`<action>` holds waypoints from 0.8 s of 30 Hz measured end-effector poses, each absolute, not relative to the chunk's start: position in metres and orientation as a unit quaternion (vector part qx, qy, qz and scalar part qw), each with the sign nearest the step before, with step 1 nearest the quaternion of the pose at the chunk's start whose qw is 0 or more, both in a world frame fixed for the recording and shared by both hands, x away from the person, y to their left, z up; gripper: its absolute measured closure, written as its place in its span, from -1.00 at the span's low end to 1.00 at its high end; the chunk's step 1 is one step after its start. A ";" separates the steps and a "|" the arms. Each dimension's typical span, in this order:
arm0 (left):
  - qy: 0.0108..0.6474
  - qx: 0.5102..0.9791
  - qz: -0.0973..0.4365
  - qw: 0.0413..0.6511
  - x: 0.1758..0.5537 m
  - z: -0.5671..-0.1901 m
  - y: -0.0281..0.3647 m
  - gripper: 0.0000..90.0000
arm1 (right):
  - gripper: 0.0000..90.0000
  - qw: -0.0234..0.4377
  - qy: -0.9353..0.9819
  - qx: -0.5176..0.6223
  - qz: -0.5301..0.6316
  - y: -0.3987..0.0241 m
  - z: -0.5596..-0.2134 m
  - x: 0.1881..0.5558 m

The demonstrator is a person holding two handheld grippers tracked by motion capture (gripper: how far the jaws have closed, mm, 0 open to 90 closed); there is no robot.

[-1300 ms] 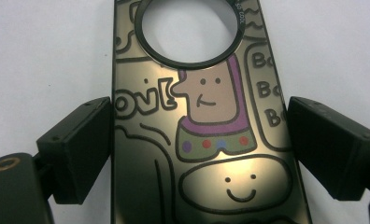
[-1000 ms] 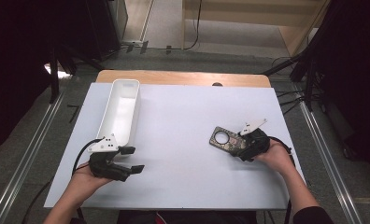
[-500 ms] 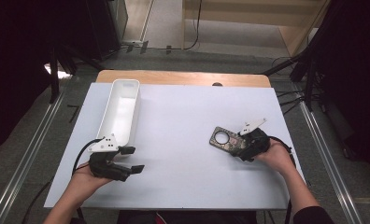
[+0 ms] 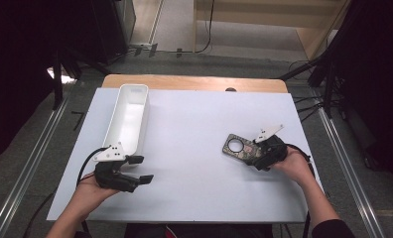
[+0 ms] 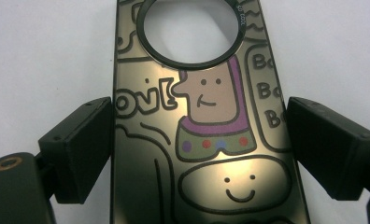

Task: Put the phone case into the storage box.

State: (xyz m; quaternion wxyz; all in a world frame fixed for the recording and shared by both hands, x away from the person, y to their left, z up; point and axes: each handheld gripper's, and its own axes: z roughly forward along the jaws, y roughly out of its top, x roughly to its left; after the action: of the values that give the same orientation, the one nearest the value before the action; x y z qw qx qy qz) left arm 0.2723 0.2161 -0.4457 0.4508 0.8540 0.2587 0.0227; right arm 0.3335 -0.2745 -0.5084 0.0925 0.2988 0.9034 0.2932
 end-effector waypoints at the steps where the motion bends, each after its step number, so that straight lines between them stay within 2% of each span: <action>1: 0.259 0.854 0.022 0.451 0.272 -0.446 0.216 -0.51 | -0.78 0.092 0.903 0.300 0.295 -0.275 -0.507 0.333; 11: 0.264 0.851 0.009 0.453 0.273 -0.443 0.214 -0.51 | -0.78 0.088 0.891 0.322 0.307 -0.276 -0.500 0.334; 24: 0.266 0.847 -0.003 0.461 0.273 -0.436 0.205 -0.52 | -0.78 0.061 0.875 0.353 0.326 -0.269 -0.490 0.335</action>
State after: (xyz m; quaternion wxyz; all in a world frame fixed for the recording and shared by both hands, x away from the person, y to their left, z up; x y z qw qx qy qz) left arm 0.2726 0.2046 -0.4359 0.4608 0.8467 0.2659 -0.0029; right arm 0.3345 -0.2694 -0.4903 0.0614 0.3530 0.8747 0.3263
